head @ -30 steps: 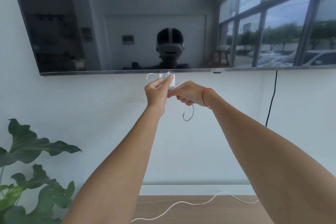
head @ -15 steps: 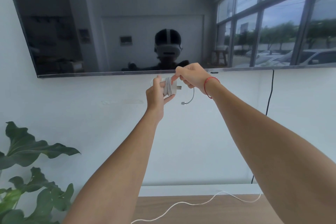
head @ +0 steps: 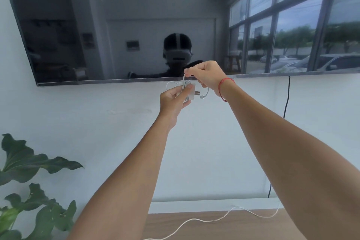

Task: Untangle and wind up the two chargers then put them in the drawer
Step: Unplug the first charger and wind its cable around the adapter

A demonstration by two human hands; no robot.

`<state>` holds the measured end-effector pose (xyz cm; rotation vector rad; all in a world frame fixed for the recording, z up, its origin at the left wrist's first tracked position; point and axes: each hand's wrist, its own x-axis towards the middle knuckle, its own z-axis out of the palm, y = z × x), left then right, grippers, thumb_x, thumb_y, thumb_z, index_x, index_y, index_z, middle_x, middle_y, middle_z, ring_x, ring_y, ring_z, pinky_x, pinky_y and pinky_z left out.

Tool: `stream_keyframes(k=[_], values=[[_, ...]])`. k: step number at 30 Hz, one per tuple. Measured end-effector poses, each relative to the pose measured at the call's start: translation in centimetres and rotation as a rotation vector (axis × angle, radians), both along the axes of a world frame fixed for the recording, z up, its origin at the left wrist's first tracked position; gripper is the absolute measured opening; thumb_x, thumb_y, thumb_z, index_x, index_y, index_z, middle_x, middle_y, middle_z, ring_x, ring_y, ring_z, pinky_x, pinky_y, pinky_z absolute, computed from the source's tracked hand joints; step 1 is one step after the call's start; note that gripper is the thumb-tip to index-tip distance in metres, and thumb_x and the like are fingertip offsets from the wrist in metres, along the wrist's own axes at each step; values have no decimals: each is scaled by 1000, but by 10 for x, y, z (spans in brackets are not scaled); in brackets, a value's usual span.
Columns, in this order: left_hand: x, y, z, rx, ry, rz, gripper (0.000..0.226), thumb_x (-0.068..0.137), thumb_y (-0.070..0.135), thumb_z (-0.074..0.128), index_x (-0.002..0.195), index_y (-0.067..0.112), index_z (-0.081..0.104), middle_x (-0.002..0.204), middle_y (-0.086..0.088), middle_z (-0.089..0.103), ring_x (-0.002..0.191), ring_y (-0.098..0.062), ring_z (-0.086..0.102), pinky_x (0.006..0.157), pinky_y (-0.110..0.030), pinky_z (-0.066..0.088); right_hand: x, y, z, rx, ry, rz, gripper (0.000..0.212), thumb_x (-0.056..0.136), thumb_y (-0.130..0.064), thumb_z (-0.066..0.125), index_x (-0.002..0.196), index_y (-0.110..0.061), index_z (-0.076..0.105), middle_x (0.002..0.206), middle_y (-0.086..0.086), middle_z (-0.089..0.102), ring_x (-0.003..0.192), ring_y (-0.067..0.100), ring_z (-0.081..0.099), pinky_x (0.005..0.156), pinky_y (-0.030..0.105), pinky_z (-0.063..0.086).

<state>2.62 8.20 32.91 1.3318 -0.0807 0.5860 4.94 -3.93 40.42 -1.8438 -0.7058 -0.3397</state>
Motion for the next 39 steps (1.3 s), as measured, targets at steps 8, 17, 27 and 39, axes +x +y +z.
stream_keyframes(k=[8, 17, 27, 39], values=[[0, -4, 12, 7, -35, -73, 25, 84, 27, 74, 100, 8, 75, 101, -10, 72, 99, -23, 68, 90, -36, 57, 17, -10, -21, 235, 124, -105, 25, 81, -41, 74, 82, -17, 78, 65, -6, 58, 56, 12, 39, 51, 22, 40], [4, -19, 20, -124, -61, -95, 22, 85, 21, 73, 100, 6, 73, 104, -10, 72, 101, -23, 68, 91, -36, 56, 27, -1, -48, 258, 316, -138, 28, 90, -3, 43, 71, -13, 61, 66, 5, 45, 53, 15, 34, 34, 13, 35], [10, -17, 6, -117, 23, 18, 29, 82, 34, 74, 104, 16, 73, 100, -3, 74, 101, -22, 68, 91, -36, 55, 31, 14, -72, 191, 526, -111, 17, 91, -17, 52, 80, -11, 63, 71, 4, 45, 48, 16, 27, 43, 23, 32], [8, -2, -6, -182, 48, 103, 30, 80, 31, 77, 104, 13, 73, 103, -8, 73, 90, -23, 69, 85, -38, 59, 19, 33, -79, -4, 517, 28, 19, 94, -17, 50, 86, -6, 64, 69, 2, 48, 48, 15, 40, 40, 21, 40]])
